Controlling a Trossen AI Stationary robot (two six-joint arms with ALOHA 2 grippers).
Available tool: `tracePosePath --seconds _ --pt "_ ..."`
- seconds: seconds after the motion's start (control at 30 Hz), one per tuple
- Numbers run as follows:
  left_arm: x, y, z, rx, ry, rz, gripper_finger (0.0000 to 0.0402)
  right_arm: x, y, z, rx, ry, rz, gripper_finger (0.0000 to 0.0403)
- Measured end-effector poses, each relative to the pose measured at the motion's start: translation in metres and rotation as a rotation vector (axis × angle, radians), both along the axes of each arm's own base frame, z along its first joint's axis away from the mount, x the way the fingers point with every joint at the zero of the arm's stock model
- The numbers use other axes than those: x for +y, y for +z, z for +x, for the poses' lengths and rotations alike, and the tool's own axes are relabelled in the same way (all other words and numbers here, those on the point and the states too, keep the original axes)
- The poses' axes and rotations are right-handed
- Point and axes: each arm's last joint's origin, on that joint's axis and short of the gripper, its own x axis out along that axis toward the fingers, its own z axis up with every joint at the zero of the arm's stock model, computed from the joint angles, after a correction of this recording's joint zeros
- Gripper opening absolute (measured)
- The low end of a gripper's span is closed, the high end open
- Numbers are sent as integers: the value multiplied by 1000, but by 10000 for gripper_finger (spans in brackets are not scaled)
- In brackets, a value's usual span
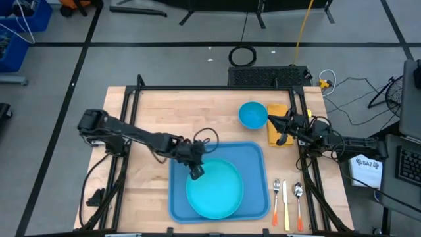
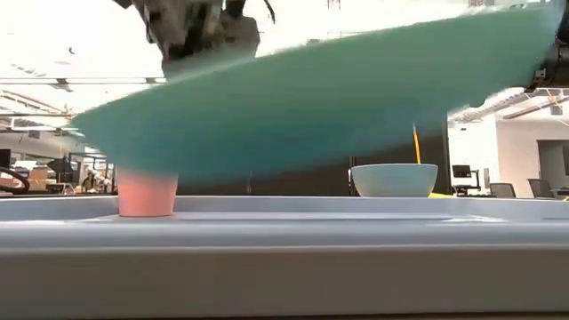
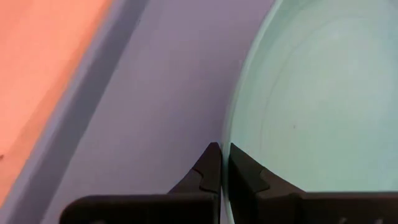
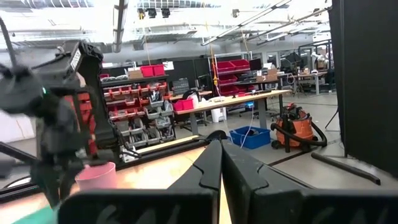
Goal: Set up tray
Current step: Put the green plate on the serving tray to the bottom right of the pink cup
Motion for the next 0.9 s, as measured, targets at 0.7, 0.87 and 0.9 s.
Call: tracePosePath --seconds 0.7,0.87,0.9 --pt "-3 -5 26 238 -123 100 7 0 -2 2 14 2 14 2" --pt "-4 -6 24 264 -135 78 8 0 -2 2 19 -1 3 2" --pt "-4 -6 24 267 -137 76 11 0 -2 2 19 0 2 2"
